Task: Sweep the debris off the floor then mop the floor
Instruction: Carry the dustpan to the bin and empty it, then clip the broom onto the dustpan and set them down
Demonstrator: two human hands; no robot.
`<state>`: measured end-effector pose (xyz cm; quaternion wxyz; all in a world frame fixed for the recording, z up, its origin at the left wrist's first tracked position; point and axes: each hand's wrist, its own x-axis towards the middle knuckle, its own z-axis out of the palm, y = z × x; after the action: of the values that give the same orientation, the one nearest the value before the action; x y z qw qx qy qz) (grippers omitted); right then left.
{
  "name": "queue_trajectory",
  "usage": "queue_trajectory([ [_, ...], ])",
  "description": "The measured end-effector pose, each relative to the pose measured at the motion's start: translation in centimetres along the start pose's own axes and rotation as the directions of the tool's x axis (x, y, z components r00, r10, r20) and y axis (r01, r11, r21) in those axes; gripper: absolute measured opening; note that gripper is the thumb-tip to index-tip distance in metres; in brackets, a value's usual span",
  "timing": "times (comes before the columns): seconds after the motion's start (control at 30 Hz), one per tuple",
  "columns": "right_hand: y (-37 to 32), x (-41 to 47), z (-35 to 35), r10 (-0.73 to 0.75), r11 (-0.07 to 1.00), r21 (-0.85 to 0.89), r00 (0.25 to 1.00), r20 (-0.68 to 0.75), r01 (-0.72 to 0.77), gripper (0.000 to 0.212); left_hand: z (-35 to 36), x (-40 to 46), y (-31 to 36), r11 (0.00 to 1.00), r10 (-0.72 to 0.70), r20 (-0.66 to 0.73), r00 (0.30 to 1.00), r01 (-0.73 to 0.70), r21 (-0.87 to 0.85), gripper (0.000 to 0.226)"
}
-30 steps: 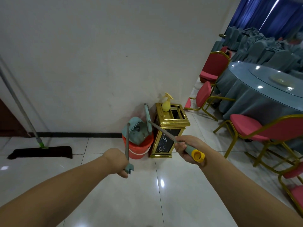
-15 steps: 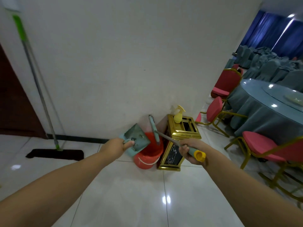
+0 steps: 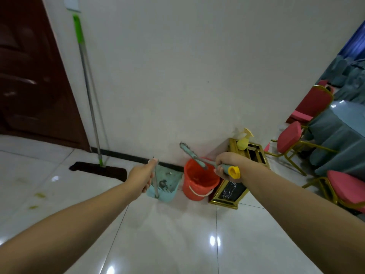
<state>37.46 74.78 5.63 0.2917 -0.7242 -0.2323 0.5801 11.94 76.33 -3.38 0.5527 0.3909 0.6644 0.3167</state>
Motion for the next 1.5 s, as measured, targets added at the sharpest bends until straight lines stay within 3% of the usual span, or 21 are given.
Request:
queue_trajectory([
  [0.17,-1.3,3.1,2.2,0.076,0.970,-0.233,0.997,-0.006,-0.075,0.019,-0.2,1.5,-3.1,0.998,-0.055,0.007,0.998,0.055,-0.017,0.051],
  [0.27,-2.3,4.9,3.2,0.128,0.954,-0.279,0.990,0.054,-0.108,0.009,0.1,2.8,-4.6,0.995,-0.097,0.009,0.995,0.097,-0.033,0.051],
  [0.4,-3.4,8.9,4.3,0.174,0.944,-0.306,0.974,0.146,-0.123,0.013,1.4,5.2,-5.6,0.988,-0.156,-0.028,0.987,0.156,-0.022,0.056],
  [0.6,-4.5,17.0,5.1,0.397,0.901,-0.276,0.894,0.209,-0.335,0.013,5.5,9.7,-5.2,0.957,-0.280,-0.029,0.960,0.276,-0.086,0.058],
  [0.9,-7.5,22.9,4.2,0.560,0.791,-0.390,0.815,0.151,-0.472,0.010,14.0,13.9,-3.3,0.902,-0.412,0.044,0.910,0.414,-0.126,0.053],
  [1.23,-8.2,23.4,-0.6,0.569,0.752,-0.474,0.814,0.117,-0.458,0.010,21.9,15.2,-3.0,0.871,-0.367,0.308,0.878,0.440,-0.217,0.044],
  [1.4,-7.8,23.7,-3.9,0.548,0.726,-0.556,0.829,0.109,-0.406,0.022,25.0,14.7,-3.0,0.811,-0.431,0.348,0.833,0.527,-0.256,0.048],
  [1.5,-8.1,23.9,-5.5,0.566,0.697,-0.598,0.816,0.119,-0.396,0.008,26.4,14.5,-2.2,0.789,-0.457,0.374,0.807,0.562,-0.248,0.050],
])
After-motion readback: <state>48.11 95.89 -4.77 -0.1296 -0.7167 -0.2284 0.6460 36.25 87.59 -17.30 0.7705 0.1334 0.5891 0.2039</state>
